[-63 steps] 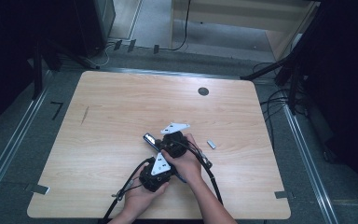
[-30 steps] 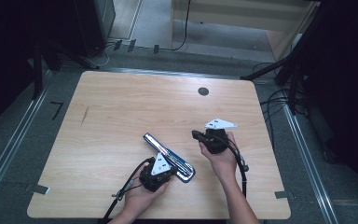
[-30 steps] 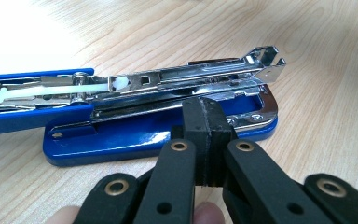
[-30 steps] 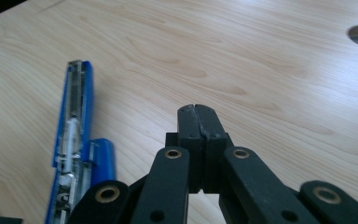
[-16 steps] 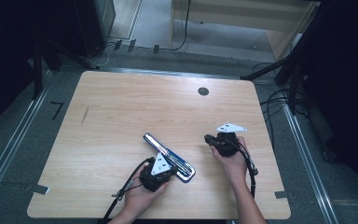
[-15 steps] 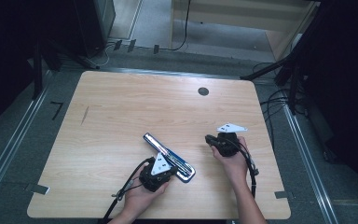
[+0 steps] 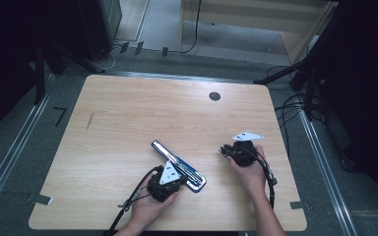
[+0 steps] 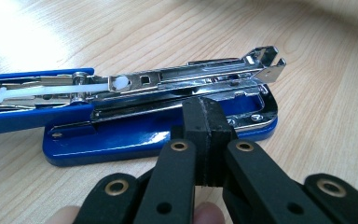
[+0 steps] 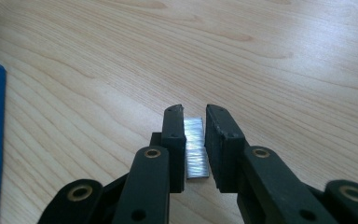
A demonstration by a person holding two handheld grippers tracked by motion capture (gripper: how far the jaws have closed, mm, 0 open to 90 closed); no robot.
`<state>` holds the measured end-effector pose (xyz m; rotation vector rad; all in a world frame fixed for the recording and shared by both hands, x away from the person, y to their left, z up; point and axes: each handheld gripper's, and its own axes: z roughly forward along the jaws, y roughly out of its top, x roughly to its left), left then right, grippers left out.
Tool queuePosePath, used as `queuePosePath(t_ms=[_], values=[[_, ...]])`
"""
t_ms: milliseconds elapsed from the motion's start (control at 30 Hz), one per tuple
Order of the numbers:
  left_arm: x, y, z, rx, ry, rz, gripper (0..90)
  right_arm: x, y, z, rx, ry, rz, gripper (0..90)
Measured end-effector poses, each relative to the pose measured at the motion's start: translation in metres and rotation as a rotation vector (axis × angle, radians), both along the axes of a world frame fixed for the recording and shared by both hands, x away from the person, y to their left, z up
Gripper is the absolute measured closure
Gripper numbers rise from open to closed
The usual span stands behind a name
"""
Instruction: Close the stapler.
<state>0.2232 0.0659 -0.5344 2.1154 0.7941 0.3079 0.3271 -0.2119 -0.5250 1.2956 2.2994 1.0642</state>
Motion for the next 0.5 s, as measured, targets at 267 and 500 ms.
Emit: queuePosePath(t_ms=[267, 500], values=[[0.0000, 0.0001, 0.0001, 0.002, 0.000, -0.001, 90.0, 0.0005, -0.0016, -0.0022, -0.011, 0.014, 0.002, 77.1], [0.0000, 0.0000, 0.0000, 0.000, 0.000, 0.000, 90.0, -0.0007, -0.0037, -0.0050, -0.014, 0.020, -0.005, 76.7]])
